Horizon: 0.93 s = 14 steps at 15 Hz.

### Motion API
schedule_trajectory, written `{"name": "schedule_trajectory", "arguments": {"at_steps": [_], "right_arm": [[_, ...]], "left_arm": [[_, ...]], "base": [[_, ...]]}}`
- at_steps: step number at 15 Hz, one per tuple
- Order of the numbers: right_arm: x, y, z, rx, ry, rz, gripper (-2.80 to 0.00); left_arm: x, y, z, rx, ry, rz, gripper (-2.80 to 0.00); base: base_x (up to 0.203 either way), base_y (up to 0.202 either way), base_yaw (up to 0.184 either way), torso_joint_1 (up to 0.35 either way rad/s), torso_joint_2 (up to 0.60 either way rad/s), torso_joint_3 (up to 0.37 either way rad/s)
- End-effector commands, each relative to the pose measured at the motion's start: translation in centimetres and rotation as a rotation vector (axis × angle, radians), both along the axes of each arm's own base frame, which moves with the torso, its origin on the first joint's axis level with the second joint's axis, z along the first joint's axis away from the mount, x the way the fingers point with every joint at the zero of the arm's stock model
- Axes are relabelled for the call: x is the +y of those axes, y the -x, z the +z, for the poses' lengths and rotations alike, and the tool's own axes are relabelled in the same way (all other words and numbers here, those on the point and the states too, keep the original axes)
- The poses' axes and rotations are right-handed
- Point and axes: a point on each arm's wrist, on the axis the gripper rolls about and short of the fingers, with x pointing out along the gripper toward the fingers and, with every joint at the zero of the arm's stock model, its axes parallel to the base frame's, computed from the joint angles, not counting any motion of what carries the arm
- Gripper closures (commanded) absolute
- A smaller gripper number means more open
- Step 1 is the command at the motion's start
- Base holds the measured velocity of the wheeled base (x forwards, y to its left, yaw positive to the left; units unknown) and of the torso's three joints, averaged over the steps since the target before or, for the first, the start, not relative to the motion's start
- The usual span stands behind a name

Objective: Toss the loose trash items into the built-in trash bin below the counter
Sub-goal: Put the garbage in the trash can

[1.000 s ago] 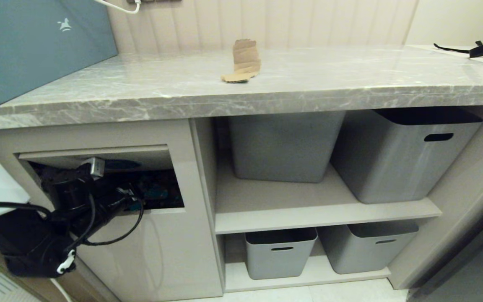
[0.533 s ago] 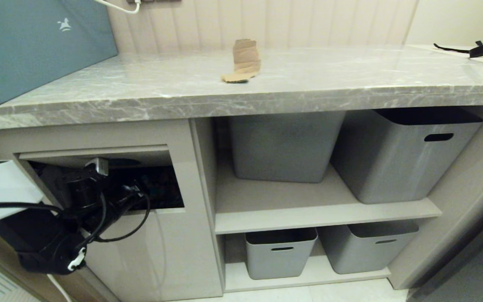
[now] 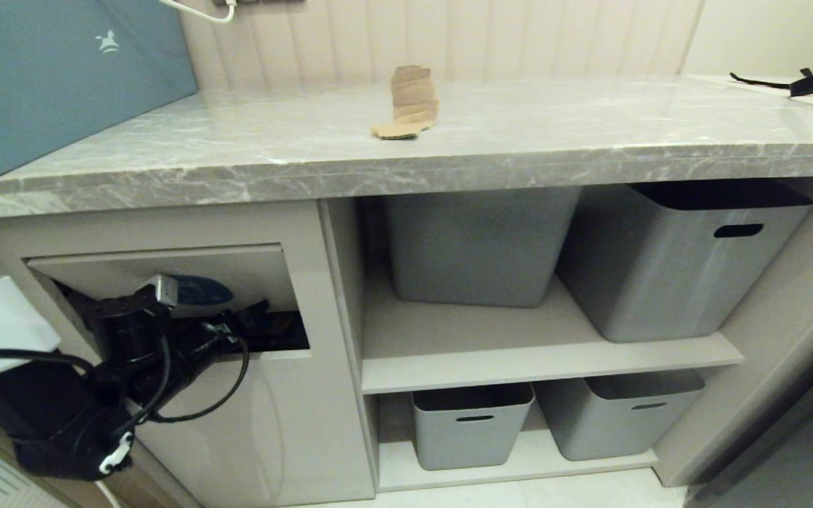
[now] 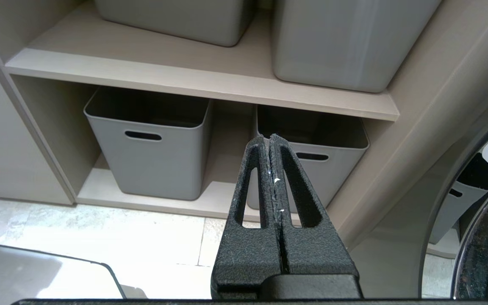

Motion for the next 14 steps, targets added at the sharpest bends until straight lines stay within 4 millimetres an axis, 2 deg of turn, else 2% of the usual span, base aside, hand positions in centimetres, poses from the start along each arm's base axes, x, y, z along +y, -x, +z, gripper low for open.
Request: {"name": "schedule_trajectory", "arguments": {"at_steps": [1, 6, 9, 10, 14], "right_arm": [[0.0, 0.0, 0.0, 0.001, 0.001, 0.001, 0.0], [0.0, 0.0, 0.0, 0.002, 0.001, 0.001, 0.0], [0.0, 0.0, 0.0, 0.001, 0.001, 0.001, 0.0], [0.0, 0.0, 0.0, 0.001, 0.001, 0.001, 0.0], [0.0, 0.0, 0.0, 0.001, 0.001, 0.001, 0.0]], "left_arm": [[0.1, 1.5, 1.6, -0.039, 0.003, 0.001, -2.8], [0.8, 6.5, 3.6, -0.079, -0.04, 0.06, -2.8], [1.0, 10.0, 4.0, -0.072, -0.053, 0.067, -2.8], [1.1, 11.3, 4.1, -0.076, -0.073, 0.064, 0.0], [1.4, 16.3, 6.4, -0.196, -0.122, 0.04, 0.0]], "base": [[0.0, 0.0, 0.0, 0.0, 0.0, 0.0], [0.0, 0.0, 0.0, 0.0, 0.0, 0.0], [0.0, 0.0, 0.0, 0.0, 0.0, 0.0], [0.0, 0.0, 0.0, 0.0, 0.0, 0.0], [0.0, 0.0, 0.0, 0.0, 0.0, 0.0]]}}
